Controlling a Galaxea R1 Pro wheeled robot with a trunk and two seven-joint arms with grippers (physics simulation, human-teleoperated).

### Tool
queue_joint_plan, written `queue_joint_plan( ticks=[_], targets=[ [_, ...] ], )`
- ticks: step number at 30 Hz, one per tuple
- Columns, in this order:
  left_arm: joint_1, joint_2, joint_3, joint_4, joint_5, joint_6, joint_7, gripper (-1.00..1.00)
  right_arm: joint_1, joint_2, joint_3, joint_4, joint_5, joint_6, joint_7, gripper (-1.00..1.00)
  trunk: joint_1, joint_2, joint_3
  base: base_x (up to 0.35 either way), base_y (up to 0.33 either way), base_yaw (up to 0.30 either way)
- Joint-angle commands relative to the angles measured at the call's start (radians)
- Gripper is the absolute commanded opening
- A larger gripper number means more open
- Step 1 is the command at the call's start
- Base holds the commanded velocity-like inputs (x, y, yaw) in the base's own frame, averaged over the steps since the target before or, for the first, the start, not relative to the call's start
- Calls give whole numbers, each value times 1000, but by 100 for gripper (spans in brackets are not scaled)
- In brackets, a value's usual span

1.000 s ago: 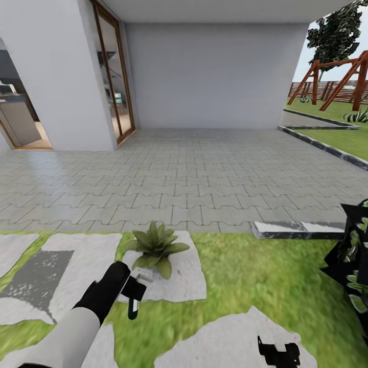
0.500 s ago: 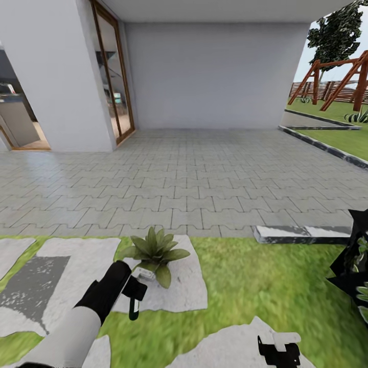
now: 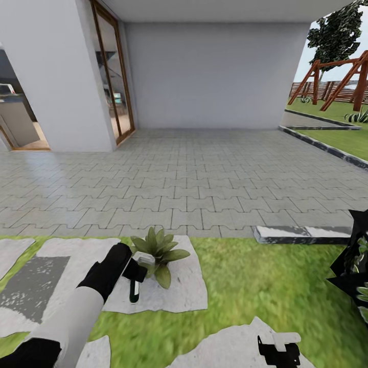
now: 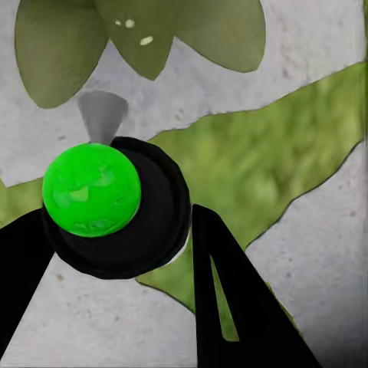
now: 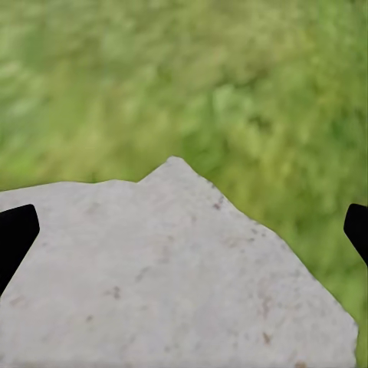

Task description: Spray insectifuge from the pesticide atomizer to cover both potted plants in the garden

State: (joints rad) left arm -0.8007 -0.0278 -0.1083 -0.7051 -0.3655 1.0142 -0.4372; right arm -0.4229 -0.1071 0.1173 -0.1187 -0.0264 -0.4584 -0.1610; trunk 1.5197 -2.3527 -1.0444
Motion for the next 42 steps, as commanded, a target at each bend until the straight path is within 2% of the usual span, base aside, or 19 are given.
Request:
queue_joint_plan(
  ticks=[1,6,9,10,11,13,15,18,42],
  targets=[
    [-10,0,-3,2,-11,3,-9,-100,-1,0,9,1,-3,-2,-6,100,0,0,-1,0,0,0],
    [-4,3,-7,6,-10,0,-10,-100,-1,0,9,1,-3,-2,-6,100,0,0,-1,0,0,0],
    [1,3,-62,34,-9,0,-15,-100,-1,0,9,1,-3,-2,-6,100,0,0,-1,0,0,0],
    [1,3,-94,62,-8,-3,-32,-100,-1,0,9,1,-3,-2,-6,100,0,0,-1,0,0,0],
    [1,4,-118,90,-9,-7,-66,-100,-1,0,9,1,-3,-2,-6,100,0,0,-1,0,0,0],
    [1,6,-138,120,-13,-12,-134,-100,-1,0,9,1,-3,-2,-6,100,0,0,-1,0,0,0],
    [1,8,-143,130,-16,-13,-170,-100,-1,0,9,1,-3,-2,-6,100,0,0,-1,0,0,0],
    [1,8,-145,128,-18,-13,-184,-100,-1,0,9,1,-3,-2,-6,100,0,0,-1,0,0,0],
    [-9,2,-147,121,-16,-11,-188,-100,-1,0,9,1,-3,-2,-6,100,0,0,-1,67,-24,0]
  ],
)
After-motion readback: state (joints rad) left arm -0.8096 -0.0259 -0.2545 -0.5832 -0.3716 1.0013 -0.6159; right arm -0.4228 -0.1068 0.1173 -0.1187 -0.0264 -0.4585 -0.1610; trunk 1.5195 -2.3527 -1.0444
